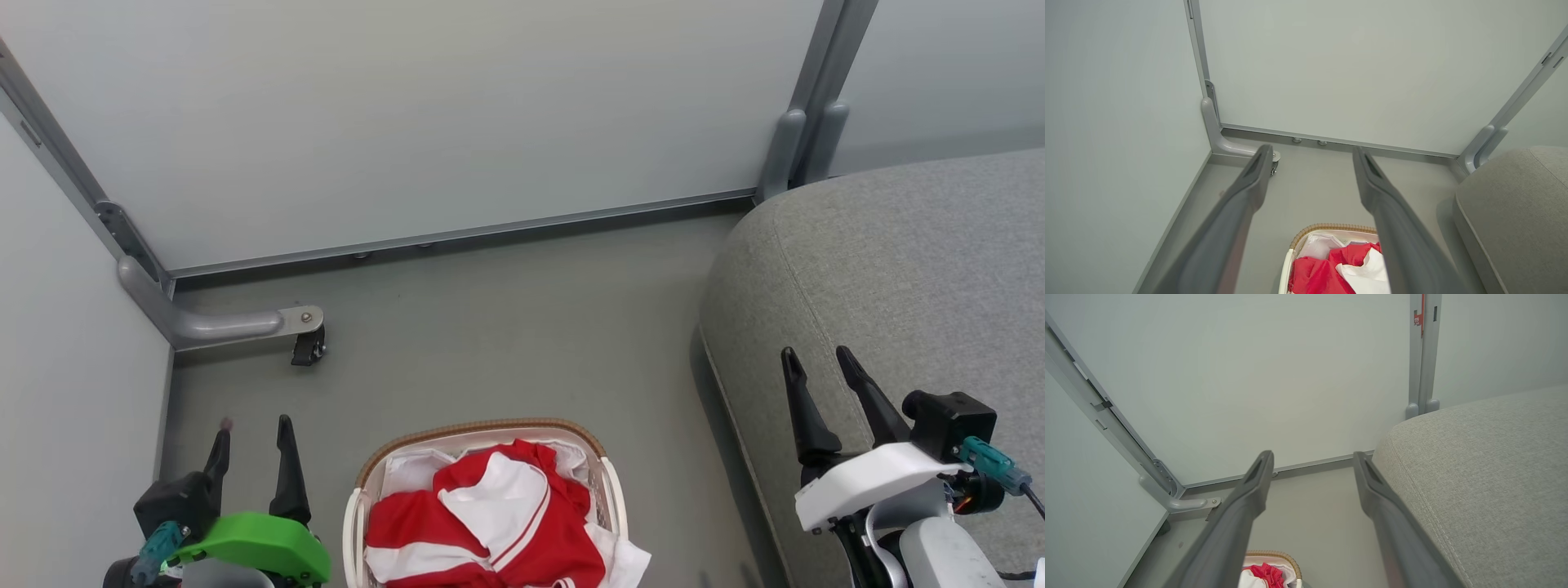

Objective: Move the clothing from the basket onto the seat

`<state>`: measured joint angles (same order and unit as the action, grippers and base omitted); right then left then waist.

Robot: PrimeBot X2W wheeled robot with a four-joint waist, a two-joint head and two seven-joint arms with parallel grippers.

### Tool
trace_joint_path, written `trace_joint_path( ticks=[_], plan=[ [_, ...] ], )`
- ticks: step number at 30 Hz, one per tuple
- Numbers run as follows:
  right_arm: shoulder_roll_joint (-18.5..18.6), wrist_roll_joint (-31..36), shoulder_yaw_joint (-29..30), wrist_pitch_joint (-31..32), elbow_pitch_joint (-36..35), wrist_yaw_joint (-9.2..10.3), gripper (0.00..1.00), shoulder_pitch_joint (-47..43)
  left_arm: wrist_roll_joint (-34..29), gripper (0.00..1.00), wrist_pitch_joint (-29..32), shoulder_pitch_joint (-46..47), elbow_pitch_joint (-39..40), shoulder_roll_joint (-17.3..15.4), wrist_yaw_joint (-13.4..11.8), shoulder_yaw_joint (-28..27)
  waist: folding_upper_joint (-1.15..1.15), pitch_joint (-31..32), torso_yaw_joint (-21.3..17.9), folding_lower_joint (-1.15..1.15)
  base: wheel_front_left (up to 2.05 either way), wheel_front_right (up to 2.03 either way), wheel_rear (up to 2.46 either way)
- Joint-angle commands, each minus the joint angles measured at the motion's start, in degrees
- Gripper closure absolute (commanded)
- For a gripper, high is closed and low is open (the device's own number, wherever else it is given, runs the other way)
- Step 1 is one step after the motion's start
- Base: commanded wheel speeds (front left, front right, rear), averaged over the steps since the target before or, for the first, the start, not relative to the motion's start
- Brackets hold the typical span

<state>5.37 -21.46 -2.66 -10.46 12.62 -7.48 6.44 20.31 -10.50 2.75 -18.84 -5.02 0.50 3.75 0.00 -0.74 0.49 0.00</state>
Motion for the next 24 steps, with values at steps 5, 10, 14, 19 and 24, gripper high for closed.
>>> trace_joint_path(
  ticks=[5, 10, 14, 19, 24],
  plan=[
    [0.14, 3.64, -0.07, -1.03, -0.6, -0.02, 0.0, -0.16, -3.52, 0.0, -0.97, -0.25, 0.26, -0.14, 0.13, 0.14, 0.0, -0.05, 0.12, 0.0, 0.0, 0.0, 0.0],
    [0.1, 6.3, -0.32, -1.68, -0.4, -0.02, 0.0, -0.08, -6.02, 0.0, -1.64, -0.39, -0.22, 0.03, 0.43, 0.27, 0.0, -0.06, 0.17, 0.0, 0.0, 0.0, 0.0],
    [0.16, 8.24, -0.46, -2.14, 0.0, -0.02, 0.0, 0.03, -7.65, 0.0, -2.09, -0.49, -0.43, 0.26, 0.62, 0.21, 0.0, -0.13, 0.15, 0.0, 0.0, 0.0, 0.0],
    [0.34, 10.5, -0.58, -2.73, 0.18, -0.02, 0.0, 0.48, -9.89, 0.0, -2.65, -0.09, -0.52, 0.42, 1.1, 0.05, 0.0, -0.9, -0.02, 0.0, 0.0, 0.0, 0.0],
    [0.15, 12.91, -0.41, -3.29, -0.43, -0.02, 0.0, 1.81, -12.12, 0.0, -3.23, 1.57, -0.7, 0.79, 1.64, 0.14, 0.0, -3.65, -0.36, 0.0, 0.0, 0.0, 0.0]
  ],
)
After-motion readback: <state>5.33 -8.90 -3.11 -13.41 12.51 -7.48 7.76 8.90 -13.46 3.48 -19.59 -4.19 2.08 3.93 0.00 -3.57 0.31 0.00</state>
